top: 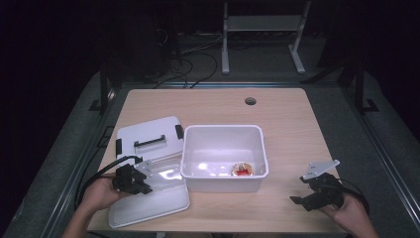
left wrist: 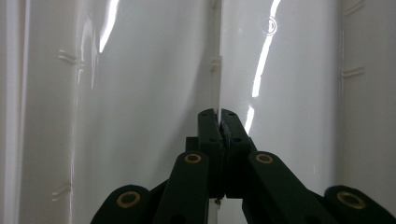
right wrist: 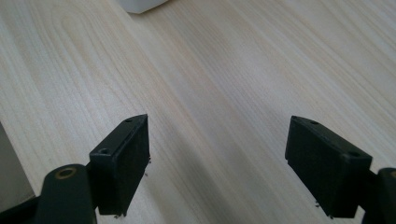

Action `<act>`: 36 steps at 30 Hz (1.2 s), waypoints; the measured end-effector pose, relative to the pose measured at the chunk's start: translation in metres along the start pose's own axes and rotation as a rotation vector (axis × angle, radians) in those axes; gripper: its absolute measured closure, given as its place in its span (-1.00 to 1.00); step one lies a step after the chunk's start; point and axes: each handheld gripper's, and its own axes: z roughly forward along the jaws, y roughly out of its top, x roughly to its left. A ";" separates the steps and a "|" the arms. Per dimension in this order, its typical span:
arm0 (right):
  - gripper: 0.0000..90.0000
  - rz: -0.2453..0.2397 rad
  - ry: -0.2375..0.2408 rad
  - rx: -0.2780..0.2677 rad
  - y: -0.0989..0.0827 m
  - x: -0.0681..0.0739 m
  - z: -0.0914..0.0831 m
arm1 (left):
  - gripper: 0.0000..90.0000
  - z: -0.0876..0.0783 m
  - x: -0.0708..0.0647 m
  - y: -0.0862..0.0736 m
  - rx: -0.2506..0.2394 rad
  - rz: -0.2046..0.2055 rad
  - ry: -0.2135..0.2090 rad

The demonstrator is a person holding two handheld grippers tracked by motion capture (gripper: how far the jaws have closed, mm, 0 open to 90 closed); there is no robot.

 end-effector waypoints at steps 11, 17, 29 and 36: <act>-0.58 0.015 -0.001 -0.009 -0.001 0.000 0.000 | 0.98 -0.041 -0.003 -0.008 -0.020 -0.008 0.030; -0.60 0.023 -0.004 -0.012 0.000 -0.001 -0.001 | 0.98 -0.076 0.001 -0.014 -0.030 -0.016 0.051; -0.60 0.025 0.000 -0.014 0.000 0.000 0.000 | 0.98 -0.119 0.002 -0.008 -0.053 -0.018 0.088; -0.60 0.025 0.004 -0.012 0.002 -0.001 0.002 | 0.98 -0.144 0.004 0.012 -0.073 0.009 0.098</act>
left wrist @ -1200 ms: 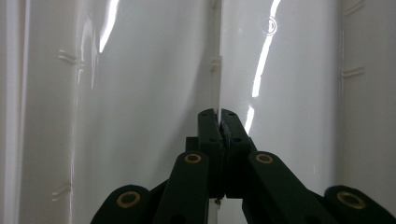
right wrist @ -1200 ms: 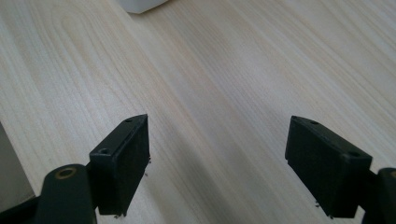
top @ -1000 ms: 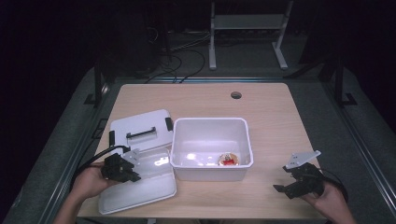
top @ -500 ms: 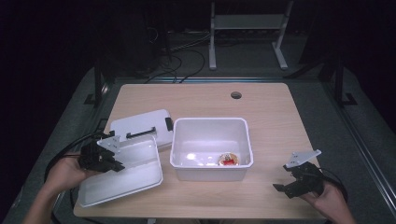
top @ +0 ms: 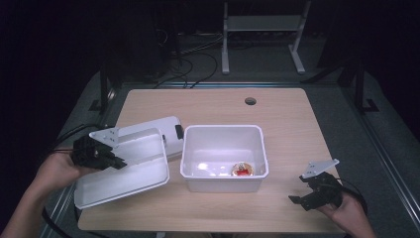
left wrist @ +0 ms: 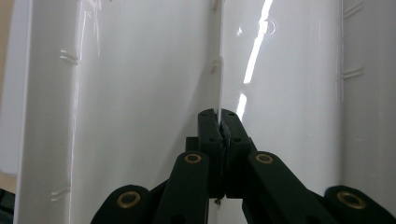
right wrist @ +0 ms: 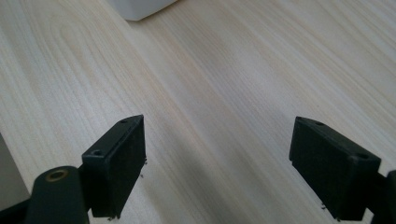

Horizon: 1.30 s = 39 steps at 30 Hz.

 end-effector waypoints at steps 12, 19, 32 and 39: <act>-0.60 0.008 -0.002 -0.011 -0.003 -0.004 -0.003 | 0.98 0.009 0.007 0.078 0.033 0.094 -0.027; -0.60 0.010 0.002 -0.007 -0.003 -0.004 -0.003 | 0.98 0.022 0.008 0.113 0.044 0.134 -0.052; -0.60 0.018 0.005 -0.018 -0.005 -0.005 -0.005 | 0.98 0.058 0.007 0.177 0.033 0.175 -0.104; -0.60 0.012 0.009 -0.023 -0.006 -0.005 -0.006 | 0.98 0.077 0.006 0.202 0.042 0.179 -0.126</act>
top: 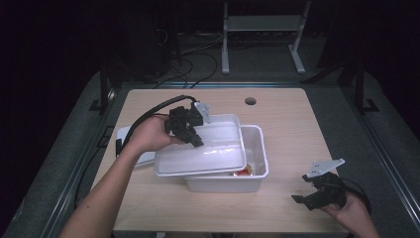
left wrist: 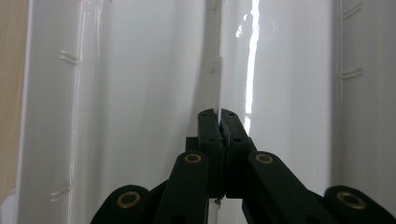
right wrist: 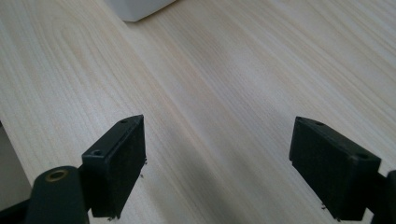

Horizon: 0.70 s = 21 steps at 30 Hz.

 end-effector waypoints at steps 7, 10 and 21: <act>-0.60 0.003 0.003 -0.007 0.000 -0.001 -0.001 | 0.98 0.017 0.006 0.018 0.008 0.008 -0.015; -0.60 0.002 0.005 -0.011 0.001 0.000 -0.001 | 0.98 0.024 0.008 0.026 0.005 0.017 -0.022; -0.60 -0.001 0.015 -0.020 0.002 0.000 -0.002 | 0.98 0.040 0.011 0.043 0.023 0.046 -0.035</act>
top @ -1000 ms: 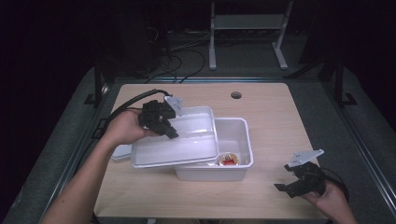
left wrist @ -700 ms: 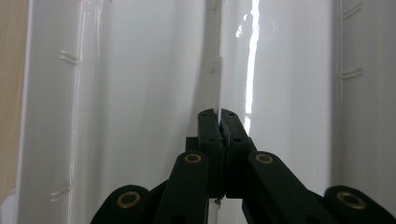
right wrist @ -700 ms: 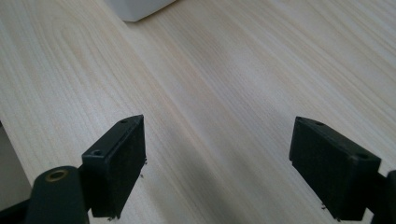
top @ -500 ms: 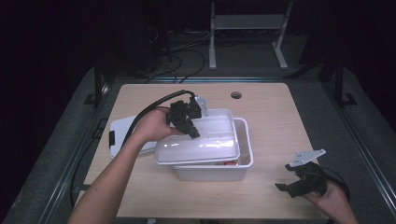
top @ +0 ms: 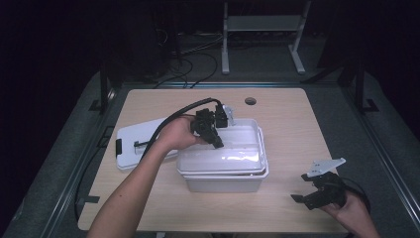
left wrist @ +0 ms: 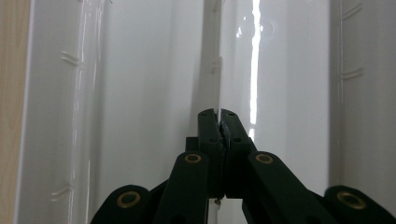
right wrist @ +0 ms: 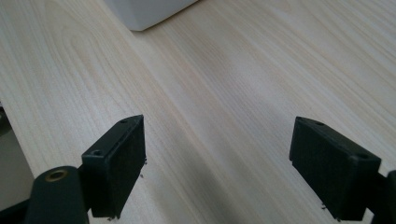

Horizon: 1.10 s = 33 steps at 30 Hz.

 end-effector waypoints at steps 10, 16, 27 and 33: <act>-0.60 0.003 0.002 -0.009 0.000 0.000 -0.002 | 0.98 0.010 0.000 0.008 0.020 0.020 -0.005; -0.60 0.002 0.003 -0.012 -0.001 -0.001 -0.002 | 0.97 0.016 0.001 0.010 0.044 0.029 -0.003; -0.60 0.001 0.005 -0.009 -0.001 0.000 0.000 | 0.61 0.003 -0.003 0.003 0.009 0.026 0.003; -0.60 0.005 0.003 -0.006 -0.001 0.000 0.001 | 0.55 -0.016 -0.003 -0.012 -0.026 0.010 0.017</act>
